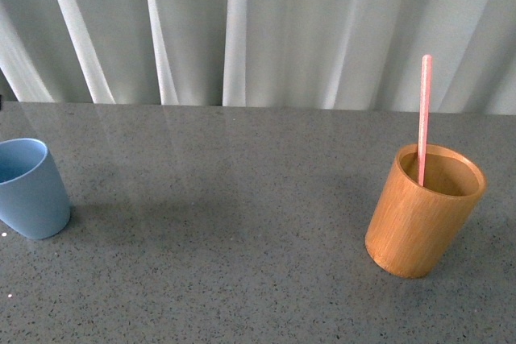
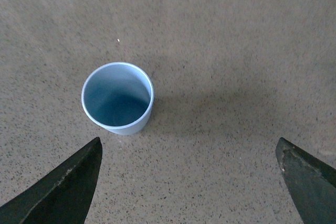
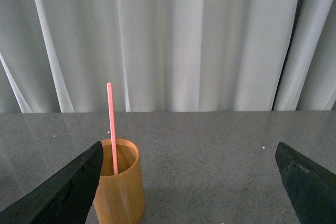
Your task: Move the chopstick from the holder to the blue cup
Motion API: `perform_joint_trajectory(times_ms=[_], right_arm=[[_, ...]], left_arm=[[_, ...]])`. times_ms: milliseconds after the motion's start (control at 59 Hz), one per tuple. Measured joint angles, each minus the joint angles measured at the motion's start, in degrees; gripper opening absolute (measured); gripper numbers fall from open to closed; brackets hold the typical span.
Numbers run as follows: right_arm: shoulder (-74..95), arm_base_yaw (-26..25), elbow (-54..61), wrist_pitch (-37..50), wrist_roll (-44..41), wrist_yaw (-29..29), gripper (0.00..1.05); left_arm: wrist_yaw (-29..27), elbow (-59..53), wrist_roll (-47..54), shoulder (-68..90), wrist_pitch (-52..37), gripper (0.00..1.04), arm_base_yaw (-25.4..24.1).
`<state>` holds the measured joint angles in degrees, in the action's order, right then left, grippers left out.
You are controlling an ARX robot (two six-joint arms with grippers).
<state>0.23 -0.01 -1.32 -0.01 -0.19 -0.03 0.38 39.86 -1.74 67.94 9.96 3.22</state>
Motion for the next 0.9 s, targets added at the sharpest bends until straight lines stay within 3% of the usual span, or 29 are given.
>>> perform_joint_trajectory(times_ms=[102,407,899], right_arm=[[0.0,0.0,0.0,0.0,0.0,0.0,0.95],[0.0,0.0,0.0,0.0,0.0,0.0,0.95],[0.0,0.0,0.0,0.0,0.0,0.0,0.95]], left_arm=[[-1.4,9.2,2.0,10.4,4.9,0.98,0.5],[-8.3,21.1,6.1,28.4,4.1,0.98,-1.0],[-7.7,27.1,9.7,35.8,3.1,0.98,-9.8]])
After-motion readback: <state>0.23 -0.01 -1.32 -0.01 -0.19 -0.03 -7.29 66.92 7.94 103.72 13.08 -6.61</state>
